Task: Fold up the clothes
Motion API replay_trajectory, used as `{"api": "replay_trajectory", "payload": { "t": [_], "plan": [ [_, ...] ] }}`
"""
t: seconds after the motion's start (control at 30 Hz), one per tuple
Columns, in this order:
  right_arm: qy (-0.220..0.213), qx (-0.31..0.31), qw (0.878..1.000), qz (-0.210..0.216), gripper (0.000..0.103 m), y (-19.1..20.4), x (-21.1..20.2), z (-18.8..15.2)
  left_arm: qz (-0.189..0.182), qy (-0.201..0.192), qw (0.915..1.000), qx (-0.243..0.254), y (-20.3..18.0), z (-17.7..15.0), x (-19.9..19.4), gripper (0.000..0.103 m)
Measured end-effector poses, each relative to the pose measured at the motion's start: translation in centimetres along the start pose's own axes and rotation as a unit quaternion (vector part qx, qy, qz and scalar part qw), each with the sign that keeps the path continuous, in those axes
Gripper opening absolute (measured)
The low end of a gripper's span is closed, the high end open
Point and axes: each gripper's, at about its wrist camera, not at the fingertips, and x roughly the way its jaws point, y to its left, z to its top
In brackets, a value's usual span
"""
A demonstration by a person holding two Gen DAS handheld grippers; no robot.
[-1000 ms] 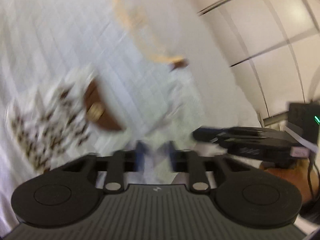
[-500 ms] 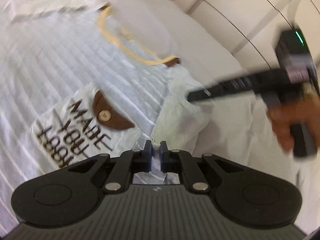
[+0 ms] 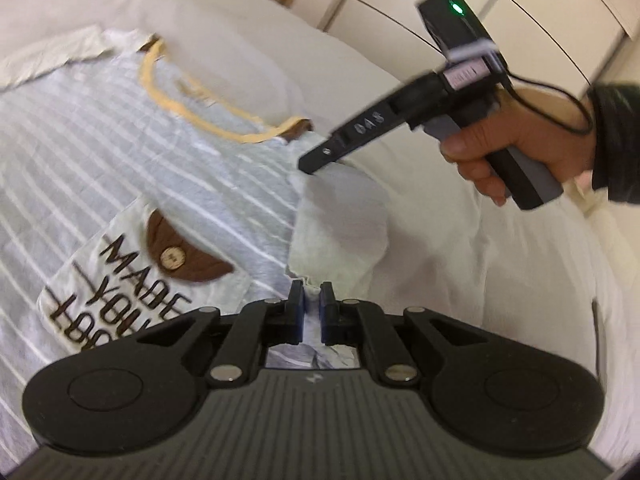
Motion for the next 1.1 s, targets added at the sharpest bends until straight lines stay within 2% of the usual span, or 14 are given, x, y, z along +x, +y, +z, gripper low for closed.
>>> {"api": "replay_trajectory", "payload": {
  "t": [0.07,0.1,0.13,0.27,0.33,0.5,0.6,0.67,0.77,0.83,0.93,1.0,1.07,1.1],
  "plan": [
    [0.01,-0.003,1.0,0.011,0.032,-0.2,0.5,0.1,0.0,0.003,0.9998,-0.021,0.4,0.2,-0.2,0.004],
    [0.015,-0.003,1.0,0.016,0.013,-0.2,0.6,0.0,-0.001,0.004,0.9996,-0.027,0.6,0.3,-0.1,0.004],
    [0.015,-0.004,1.0,0.02,0.0,-0.1,0.4,-0.1,-0.002,0.002,0.9996,-0.028,0.7,0.3,-0.2,0.004],
    [-0.051,-0.001,0.999,-0.013,0.0,0.5,-2.5,-1.2,-0.018,-0.02,0.9996,-0.013,0.1,0.3,-1.2,0.004],
    [-0.073,0.017,0.997,-0.028,0.0,0.3,-3.4,-1.8,-0.004,-0.009,0.9989,-0.047,0.8,0.1,-0.8,0.004],
    [-0.052,0.012,0.997,-0.049,0.0,0.5,-1.8,-2.5,0.029,0.038,0.992,-0.117,3.1,-0.5,0.7,0.006],
    [-0.077,0.022,0.994,-0.073,0.023,0.8,-2.5,-2.7,0.036,0.038,0.9907,-0.126,3.6,-0.6,0.2,0.008],
    [-0.088,0.039,0.993,-0.072,0.023,0.7,-3.3,-3.3,0.047,0.031,0.9895,-0.133,3.8,-0.6,-0.5,0.008],
    [-0.093,0.055,0.992,-0.071,0.023,0.7,-4.5,-4.4,0.059,0.002,0.9953,-0.077,2.3,-0.5,-2.0,0.009],
    [-0.095,0.067,0.991,-0.073,0.023,0.8,-5.1,-5.4,0.039,-0.016,0.9988,-0.025,0.7,-0.2,-2.5,0.009],
    [-0.082,0.09,0.991,-0.056,0.023,0.3,-4.6,-6.4,-0.005,-0.016,0.9997,0.02,-1.1,0.3,-1.5,0.009],
    [-0.064,0.09,0.992,-0.059,0.023,-0.1,-3.9,-6.9,-0.03,0.017,0.9992,0.022,-1.5,0.3,0.6,0.013],
    [-0.042,0.084,0.993,-0.071,0.023,-0.5,-3.3,-7.3,-0.042,0.084,0.9954,0.019,-1.6,-0.4,3.7,0.014],
    [-0.031,0.081,0.993,-0.076,0.023,-0.7,-3.0,-7.5,-0.046,0.099,0.9938,0.022,-1.6,-0.8,4.5,0.014]
  ]
}}
